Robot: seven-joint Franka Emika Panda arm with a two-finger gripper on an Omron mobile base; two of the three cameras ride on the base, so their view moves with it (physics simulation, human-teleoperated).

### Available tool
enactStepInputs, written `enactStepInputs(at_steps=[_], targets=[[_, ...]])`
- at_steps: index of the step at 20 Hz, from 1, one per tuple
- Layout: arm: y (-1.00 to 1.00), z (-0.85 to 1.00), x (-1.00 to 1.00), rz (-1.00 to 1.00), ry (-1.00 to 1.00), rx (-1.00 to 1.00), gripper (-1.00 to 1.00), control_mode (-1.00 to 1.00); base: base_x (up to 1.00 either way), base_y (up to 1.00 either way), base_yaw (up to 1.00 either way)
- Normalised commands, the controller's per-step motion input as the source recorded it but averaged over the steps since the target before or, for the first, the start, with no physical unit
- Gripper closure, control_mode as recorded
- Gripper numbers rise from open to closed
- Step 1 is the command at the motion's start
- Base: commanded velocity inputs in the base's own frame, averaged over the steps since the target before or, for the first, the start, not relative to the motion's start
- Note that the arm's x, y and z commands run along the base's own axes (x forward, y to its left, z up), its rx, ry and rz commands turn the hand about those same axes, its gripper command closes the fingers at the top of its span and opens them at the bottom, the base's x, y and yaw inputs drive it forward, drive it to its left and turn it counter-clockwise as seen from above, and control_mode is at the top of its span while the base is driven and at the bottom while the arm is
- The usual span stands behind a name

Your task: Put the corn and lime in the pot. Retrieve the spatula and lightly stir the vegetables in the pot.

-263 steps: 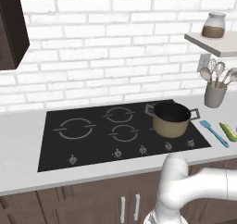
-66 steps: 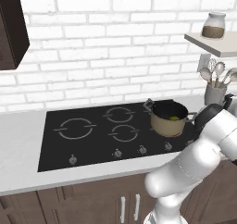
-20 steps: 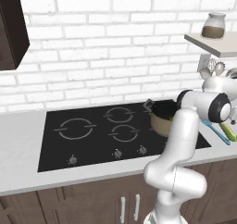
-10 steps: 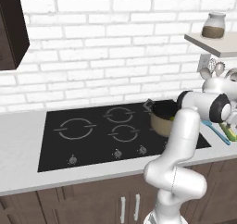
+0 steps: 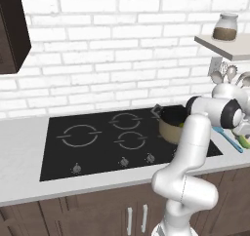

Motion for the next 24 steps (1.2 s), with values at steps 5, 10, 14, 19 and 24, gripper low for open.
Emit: enactStepInputs(at_steps=[5, 10, 14, 19, 24], targets=[[-0.1, -0.3, 0.15, 0.0, 0.0, 0.0, -1.0, -1.0, 0.0, 0.0, 0.0], [0.0, -0.41, 0.09, 0.03, 0.0, 0.0, -1.0, -1.0, 0.0, 0.0, 0.0], [0.03, -0.23, 0.04, 0.04, 0.0, 0.0, 1.0, -1.0, 0.0, 0.0, 0.0], [0.19, 0.16, -0.4, 0.01, -0.1, 0.0, 1.0, -1.0, 0.0, 0.0, 0.0], [0.45, 0.86, -0.7, 0.0, -0.21, 0.0, 1.0, -1.0, 0.0, 0.0, 0.0]])
